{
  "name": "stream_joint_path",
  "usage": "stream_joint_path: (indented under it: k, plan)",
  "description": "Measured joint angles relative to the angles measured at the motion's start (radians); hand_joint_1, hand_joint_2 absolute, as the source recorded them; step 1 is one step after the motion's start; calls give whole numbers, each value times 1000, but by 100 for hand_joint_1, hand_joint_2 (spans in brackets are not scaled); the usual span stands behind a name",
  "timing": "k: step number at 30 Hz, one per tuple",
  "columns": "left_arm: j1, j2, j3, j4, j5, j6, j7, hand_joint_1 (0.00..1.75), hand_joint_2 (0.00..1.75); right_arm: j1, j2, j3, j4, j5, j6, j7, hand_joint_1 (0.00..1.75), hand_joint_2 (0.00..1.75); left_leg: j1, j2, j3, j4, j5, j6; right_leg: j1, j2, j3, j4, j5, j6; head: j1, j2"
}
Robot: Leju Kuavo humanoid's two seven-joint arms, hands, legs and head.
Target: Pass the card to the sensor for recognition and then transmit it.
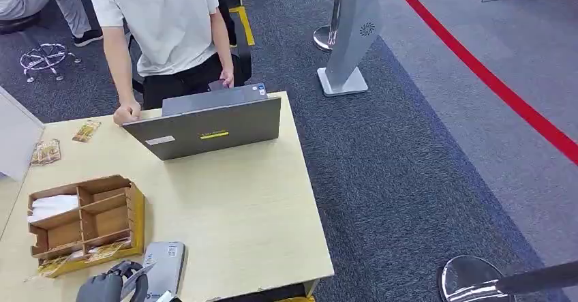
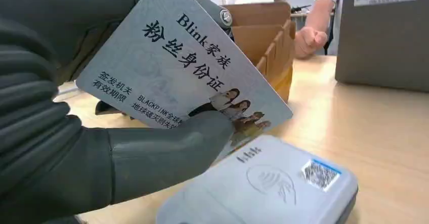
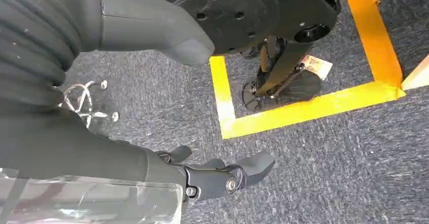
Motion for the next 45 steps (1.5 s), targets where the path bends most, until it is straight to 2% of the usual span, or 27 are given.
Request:
stream_joint_path:
  k: [7, 14, 21, 25, 30, 32, 33, 37, 39, 41, 43, 45]
  plan:
    - [-18, 5, -40, 37, 21, -3, -6, 175, 175, -6, 0, 0, 13, 12, 0, -7, 0, 175, 0, 0, 0, 0, 0, 0, 0, 0, 0, 0, 0, 0, 0, 0]
    - [-52, 31, -114, 75, 67, -11, -56, 175, 175, -23, 0, -1, 34, 34, 2, -27, 0, 175, 0, 0, 0, 0, 0, 0, 0, 0, 0, 0, 0, 0, 0, 0]
    - [-79, 47, -154, 92, 76, 2, -37, 175, 175, -34, 0, -6, 58, 44, 4, -39, 0, 175, 0, -2, 0, 0, 1, 0, 0, -1, 1, 0, 0, 0, 0, 0]
    - [-83, 59, -154, 79, 36, 12, -15, 175, 175, -34, 0, -15, 61, 50, 10, -39, 0, 175, 0, -2, 0, 0, 1, 0, 0, -1, 1, 0, 0, 0, 0, 0]
    - [-83, 72, -148, 40, 0, 11, -19, 175, 175, -34, 0, -21, 63, 52, 13, -40, 0, 175, 0, -2, 0, 0, 1, 0, 0, -1, 1, 0, 0, 0, 0, 0]
    - [-81, 71, -125, 8, -52, 12, -39, 175, 175, -34, 0, -26, 64, 54, 20, -43, 0, 175, 0, -2, 0, 0, 1, 0, 0, -1, 0, 0, 0, 0, 0, 0]
    - [-81, 71, -99, -23, -79, 2, -70, 175, 175, -34, 0, -27, 65, 54, 20, -45, 0, 175, 0, -2, 0, 0, 1, 0, 0, -1, 0, 0, 0, 0, 0, 0]
    - [-89, 45, 76, -152, -107, -90, -241, 175, 175, -33, 0, -27, 66, 62, 20, -47, 0, 175, 0, -2, 0, 0, 1, 0, 0, -1, 0, 0, 1, 0, 0, 0]
    - [-96, 27, 151, -206, -113, -118, -281, 175, 175, -33, 0, -27, 66, 69, 21, -49, 0, 175, 0, -2, 0, 0, 1, 0, 0, -1, 1, 0, 1, 0, 0, 0]
    - [-97, 10, 202, -240, -125, -112, -302, 175, 175, -33, 0, -27, 66, 72, 23, -52, 0, 175, 0, -2, 1, 0, 2, 1, 0, -1, 1, 0, 1, 0, 0, 0]
    - [-114, -2, 233, -268, -147, -66, -333, 175, 175, -34, 0, -27, 68, 90, 29, -59, 0, 175, 0, -3, 0, 1, 2, 0, 0, -2, -1, 0, 1, 0, 0, 0]
    - [-180, -6, 262, -314, -147, -56, -340, 175, 175, -37, 0, -30, 73, 118, 32, -75, 0, 175, 0, -7, -1, 1, 3, 1, 0, -7, -1, 0, 1, 0, 0, 0]
